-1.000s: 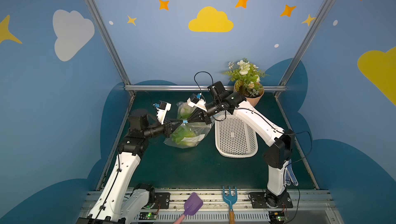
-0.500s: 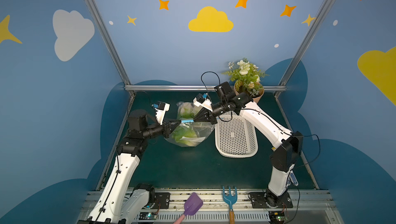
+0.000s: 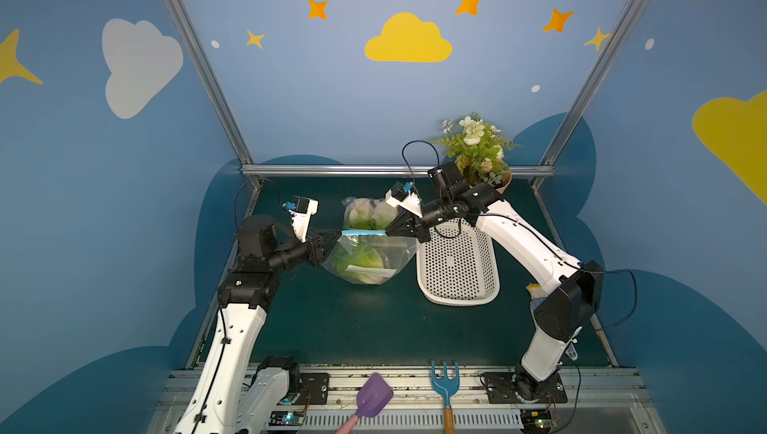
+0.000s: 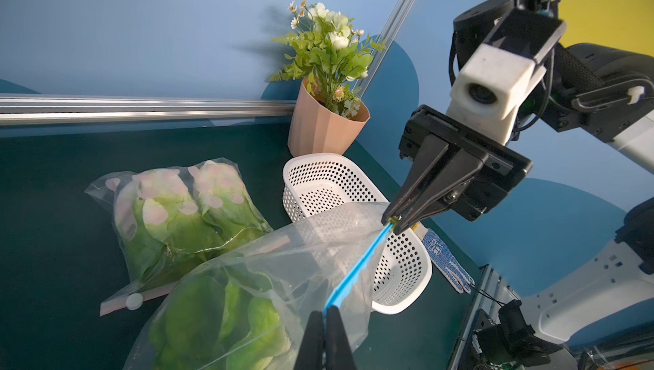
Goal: Open the zip-top bag and take out the chinese cabbages
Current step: Unzip the zipper on the zipper food storage bag.
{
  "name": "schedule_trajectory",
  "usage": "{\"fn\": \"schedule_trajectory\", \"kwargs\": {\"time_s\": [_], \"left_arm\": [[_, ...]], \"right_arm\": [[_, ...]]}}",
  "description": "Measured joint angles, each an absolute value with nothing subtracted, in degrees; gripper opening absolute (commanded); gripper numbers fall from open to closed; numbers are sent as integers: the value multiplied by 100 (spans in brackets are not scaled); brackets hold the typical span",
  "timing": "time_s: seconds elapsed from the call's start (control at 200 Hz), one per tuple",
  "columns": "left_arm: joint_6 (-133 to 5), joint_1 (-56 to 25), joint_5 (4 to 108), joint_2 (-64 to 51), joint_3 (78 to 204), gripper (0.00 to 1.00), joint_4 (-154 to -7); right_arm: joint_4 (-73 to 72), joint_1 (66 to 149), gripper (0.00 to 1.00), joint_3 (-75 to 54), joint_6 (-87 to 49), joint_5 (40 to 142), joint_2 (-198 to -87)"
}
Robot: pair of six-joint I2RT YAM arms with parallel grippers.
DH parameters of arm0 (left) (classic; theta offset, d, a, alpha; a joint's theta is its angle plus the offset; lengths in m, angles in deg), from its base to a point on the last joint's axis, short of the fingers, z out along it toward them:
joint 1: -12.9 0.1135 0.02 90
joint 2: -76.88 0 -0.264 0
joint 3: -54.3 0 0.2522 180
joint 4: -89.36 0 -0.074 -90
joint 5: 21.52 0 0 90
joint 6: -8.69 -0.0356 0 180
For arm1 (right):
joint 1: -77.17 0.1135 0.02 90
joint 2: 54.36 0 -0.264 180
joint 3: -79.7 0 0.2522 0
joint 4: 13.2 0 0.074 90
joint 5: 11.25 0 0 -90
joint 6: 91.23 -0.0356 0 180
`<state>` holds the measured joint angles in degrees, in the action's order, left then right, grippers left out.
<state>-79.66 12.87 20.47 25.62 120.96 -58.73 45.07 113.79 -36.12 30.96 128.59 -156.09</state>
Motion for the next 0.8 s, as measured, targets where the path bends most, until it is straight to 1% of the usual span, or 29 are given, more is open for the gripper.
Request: {"fn": "schedule_trajectory", "kwargs": {"time_s": [0.801], "left_arm": [[-8185,1628,2279,2675,12096,5,-5645]], "right_arm": [[4448,11058,0,-2803,3072,12483,-14984]]}}
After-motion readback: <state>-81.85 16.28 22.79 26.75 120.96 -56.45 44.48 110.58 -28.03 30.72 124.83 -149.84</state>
